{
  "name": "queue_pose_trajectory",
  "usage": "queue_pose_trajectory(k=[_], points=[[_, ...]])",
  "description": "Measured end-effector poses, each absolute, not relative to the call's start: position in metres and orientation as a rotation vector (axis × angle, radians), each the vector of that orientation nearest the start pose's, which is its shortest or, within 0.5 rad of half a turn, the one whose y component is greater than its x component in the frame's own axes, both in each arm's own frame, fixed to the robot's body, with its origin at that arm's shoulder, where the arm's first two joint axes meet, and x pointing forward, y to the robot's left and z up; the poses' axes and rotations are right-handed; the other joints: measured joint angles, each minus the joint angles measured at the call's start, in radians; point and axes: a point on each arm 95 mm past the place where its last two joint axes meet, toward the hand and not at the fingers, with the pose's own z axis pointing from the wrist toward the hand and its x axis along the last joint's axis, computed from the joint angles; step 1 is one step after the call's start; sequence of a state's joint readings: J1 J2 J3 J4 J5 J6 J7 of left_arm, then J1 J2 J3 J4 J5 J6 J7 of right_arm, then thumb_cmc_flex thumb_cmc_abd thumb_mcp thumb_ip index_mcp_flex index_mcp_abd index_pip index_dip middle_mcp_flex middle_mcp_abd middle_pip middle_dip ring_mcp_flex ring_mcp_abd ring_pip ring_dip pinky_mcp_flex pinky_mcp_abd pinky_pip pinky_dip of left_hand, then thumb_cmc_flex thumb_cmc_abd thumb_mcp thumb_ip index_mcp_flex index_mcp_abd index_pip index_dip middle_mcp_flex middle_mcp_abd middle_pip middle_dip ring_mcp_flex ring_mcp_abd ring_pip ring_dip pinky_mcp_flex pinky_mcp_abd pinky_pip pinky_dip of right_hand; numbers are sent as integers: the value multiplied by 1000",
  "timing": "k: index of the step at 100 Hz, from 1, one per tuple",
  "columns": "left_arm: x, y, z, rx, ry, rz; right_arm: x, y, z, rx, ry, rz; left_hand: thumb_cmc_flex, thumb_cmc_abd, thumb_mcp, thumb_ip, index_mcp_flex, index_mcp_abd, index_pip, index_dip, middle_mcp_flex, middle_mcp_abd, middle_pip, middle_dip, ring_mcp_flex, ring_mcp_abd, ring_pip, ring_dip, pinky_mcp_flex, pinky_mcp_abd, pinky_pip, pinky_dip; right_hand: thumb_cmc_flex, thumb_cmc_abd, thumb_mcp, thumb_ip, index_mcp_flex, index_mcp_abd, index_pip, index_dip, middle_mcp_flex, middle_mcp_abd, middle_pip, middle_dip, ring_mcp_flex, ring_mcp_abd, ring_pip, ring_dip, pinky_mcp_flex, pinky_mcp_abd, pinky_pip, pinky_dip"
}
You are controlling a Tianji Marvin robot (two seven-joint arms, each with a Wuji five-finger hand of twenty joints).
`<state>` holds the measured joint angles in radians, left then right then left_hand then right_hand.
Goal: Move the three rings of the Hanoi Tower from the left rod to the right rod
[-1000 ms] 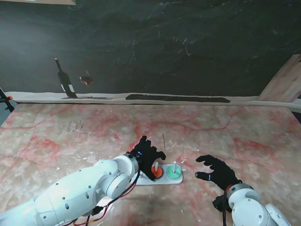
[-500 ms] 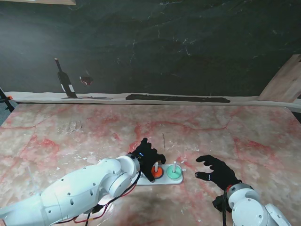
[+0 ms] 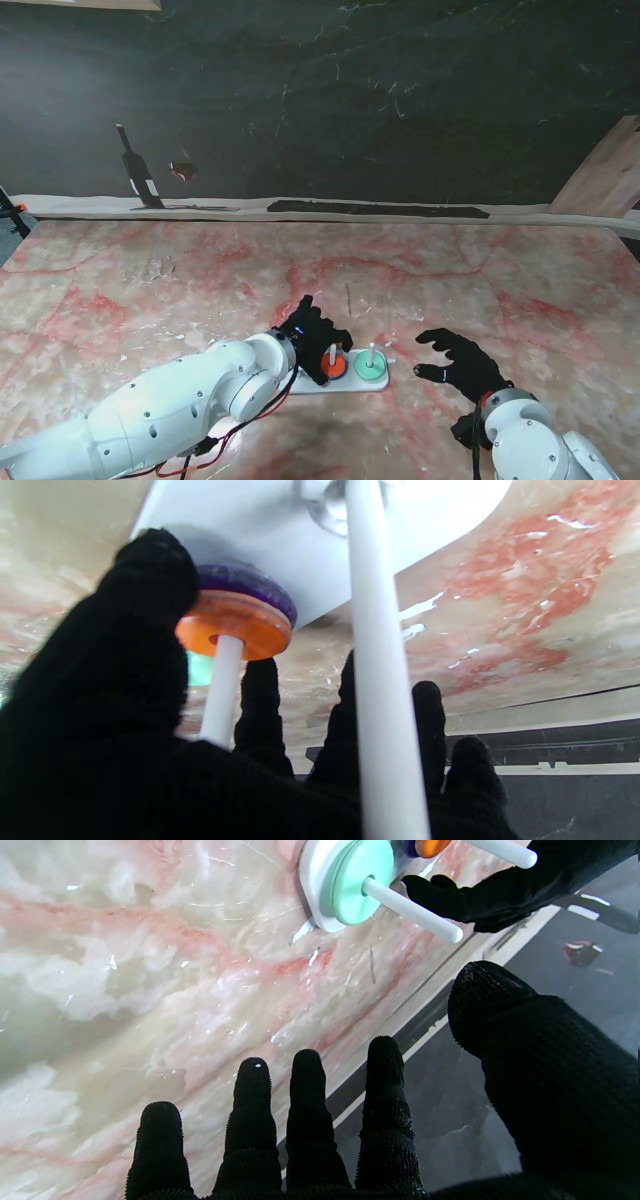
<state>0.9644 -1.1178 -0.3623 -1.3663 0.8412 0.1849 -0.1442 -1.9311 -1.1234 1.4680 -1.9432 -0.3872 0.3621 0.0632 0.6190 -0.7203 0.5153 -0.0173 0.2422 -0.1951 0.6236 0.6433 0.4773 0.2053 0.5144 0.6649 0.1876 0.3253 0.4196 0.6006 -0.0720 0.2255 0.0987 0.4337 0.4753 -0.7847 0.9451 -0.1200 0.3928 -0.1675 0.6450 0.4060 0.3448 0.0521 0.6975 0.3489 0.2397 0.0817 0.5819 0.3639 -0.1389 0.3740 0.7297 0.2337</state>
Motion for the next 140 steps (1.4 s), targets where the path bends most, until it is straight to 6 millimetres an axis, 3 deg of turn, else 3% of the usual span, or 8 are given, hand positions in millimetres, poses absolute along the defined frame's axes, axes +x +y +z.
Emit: queue_pose_trajectory(k=[27,62,81,86,101,140], points=[[426,-162,-356,-910,2085,-1311,319,-49,-318,-2749,-1209,-1930,25,33,0,0,61,-11,41,29,61,-35,15,15,13,-14,15,15,0,0,4,12,0,1,0,0,0,0,0,0,0,0,0,0,0,0,0,0,0,0,0,0],[426,-162,-359,-929,2089,-1321,320,-50,-318,-2751,-1204,-1931,25,88,0,0,94,-11,49,45,104,-35,28,36,40,-27,46,39,0,-1,13,35,0,10,0,0,0,0,0,0,0,0,0,0,0,0,0,0,0,0,0,3],[426,-162,-359,-933,2091,-1324,319,-50,-318,-2752,-1203,-1930,25,98,0,-2,104,-3,61,57,140,-36,41,48,66,-35,52,48,0,-2,15,46,0,12,0,0,0,0,0,0,0,0,0,0,0,0,0,0,0,0,0,4],[426,-162,-359,-934,2092,-1327,319,-50,-318,-2752,-1203,-1930,32,98,0,-4,113,0,62,57,141,-61,48,55,66,-36,53,50,0,-2,15,47,0,16,-2,0,0,0,0,0,0,0,0,0,0,0,0,0,0,0,0,4],[426,-162,-359,-936,2099,-1337,320,-50,-319,-2752,-1201,-1929,33,98,-1,-4,133,17,62,61,165,-63,53,69,77,-36,65,52,-2,-7,37,82,0,18,-10,0,0,0,0,0,0,0,0,0,0,0,1,0,0,0,0,4],[427,-162,-359,-930,2105,-1345,320,-50,-319,-2753,-1195,-1926,33,109,-2,-6,145,38,62,68,184,-63,64,86,85,-36,71,62,-4,-9,42,107,0,18,-10,0,0,0,0,0,0,0,0,0,0,0,1,0,0,0,0,6]])
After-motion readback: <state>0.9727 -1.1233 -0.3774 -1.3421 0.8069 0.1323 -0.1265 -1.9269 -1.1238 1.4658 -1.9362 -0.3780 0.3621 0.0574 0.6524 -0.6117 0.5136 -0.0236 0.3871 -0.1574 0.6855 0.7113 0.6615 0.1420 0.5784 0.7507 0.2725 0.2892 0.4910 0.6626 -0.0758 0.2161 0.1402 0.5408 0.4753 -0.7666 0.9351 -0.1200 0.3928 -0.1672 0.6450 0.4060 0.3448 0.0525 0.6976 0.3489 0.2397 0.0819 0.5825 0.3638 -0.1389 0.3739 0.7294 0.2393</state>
